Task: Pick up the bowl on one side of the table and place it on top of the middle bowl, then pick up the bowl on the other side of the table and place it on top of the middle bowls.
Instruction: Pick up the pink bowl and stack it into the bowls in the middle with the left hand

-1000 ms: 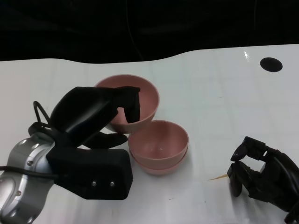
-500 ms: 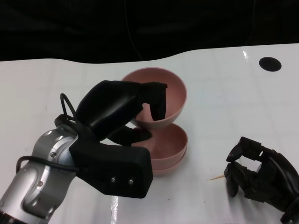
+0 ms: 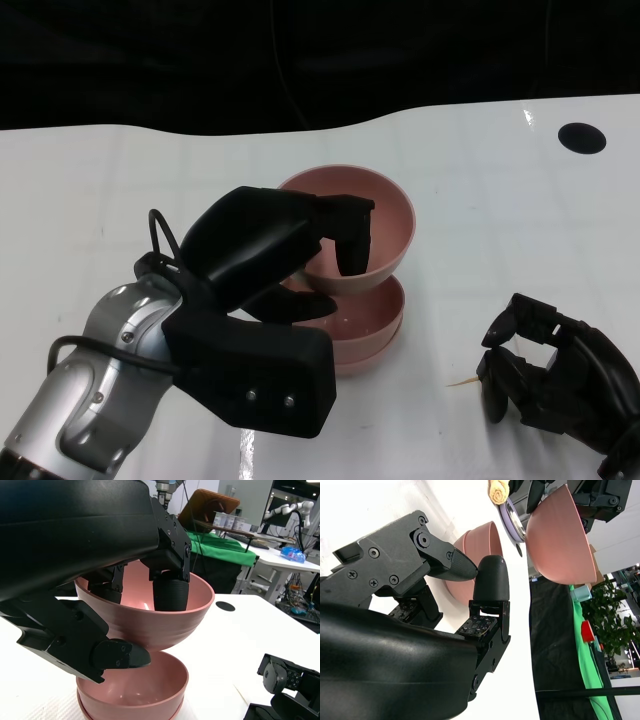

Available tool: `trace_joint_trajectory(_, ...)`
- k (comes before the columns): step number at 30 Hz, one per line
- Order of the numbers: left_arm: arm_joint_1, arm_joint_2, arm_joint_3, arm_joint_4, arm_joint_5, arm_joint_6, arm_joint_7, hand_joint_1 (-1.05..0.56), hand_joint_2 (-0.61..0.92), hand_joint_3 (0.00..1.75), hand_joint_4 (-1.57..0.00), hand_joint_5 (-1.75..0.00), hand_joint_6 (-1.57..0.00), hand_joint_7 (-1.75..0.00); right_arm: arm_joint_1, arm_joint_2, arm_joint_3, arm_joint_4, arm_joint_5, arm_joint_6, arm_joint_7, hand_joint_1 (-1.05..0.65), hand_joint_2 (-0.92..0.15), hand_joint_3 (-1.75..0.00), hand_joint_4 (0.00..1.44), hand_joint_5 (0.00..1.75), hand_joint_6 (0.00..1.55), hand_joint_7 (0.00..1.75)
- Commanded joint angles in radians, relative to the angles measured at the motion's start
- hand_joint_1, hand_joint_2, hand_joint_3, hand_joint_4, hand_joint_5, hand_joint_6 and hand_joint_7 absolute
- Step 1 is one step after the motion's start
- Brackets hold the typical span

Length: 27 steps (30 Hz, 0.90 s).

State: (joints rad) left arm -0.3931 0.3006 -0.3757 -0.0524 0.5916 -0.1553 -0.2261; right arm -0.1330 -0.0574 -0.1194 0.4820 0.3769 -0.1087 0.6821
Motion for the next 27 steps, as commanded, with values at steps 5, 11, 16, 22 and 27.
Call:
trace_joint_trajectory(5,-0.003,-0.001,-0.024,0.027,0.000,-0.011,-0.012,-0.09,0.73,0.59,-0.72,-1.75,-0.59,-1.69,0.007,-0.003,-0.007,-0.009,0.002,-0.013,-0.005,-0.15,-0.58,-1.03,0.90,1.75,0.80,1.49)
trace_joint_trajectory(11,0.008,-0.010,-0.030,0.027,0.003,0.007,-0.018,-0.08,0.73,0.59,-0.71,-1.75,-0.58,-1.72,0.011,-0.001,-0.007,-0.021,0.007,0.001,-0.010,-0.15,-0.57,-1.04,0.91,1.75,0.80,1.50)
trace_joint_trajectory(16,0.013,-0.013,-0.031,0.036,0.000,0.006,-0.015,-0.08,0.73,0.60,-0.71,-1.75,-0.57,-1.72,0.010,-0.006,-0.005,-0.020,0.007,0.005,-0.002,-0.16,-0.57,-1.05,0.91,1.75,0.80,1.50)
trace_joint_trajectory(22,0.027,-0.023,-0.025,0.061,-0.019,0.004,-0.012,-0.08,0.74,0.62,-0.69,-1.75,-0.55,-1.75,0.009,-0.004,-0.008,-0.016,0.007,-0.007,0.000,-0.15,-0.58,-1.03,0.91,1.75,0.81,1.50)
trace_joint_trajectory(27,0.031,-0.025,-0.026,0.075,-0.014,-0.007,0.000,-0.07,0.73,0.65,-0.70,-1.75,-0.57,-1.75,0.011,-0.004,-0.007,-0.018,0.007,-0.004,-0.003,-0.16,-0.58,-1.02,0.92,1.75,0.81,1.50)
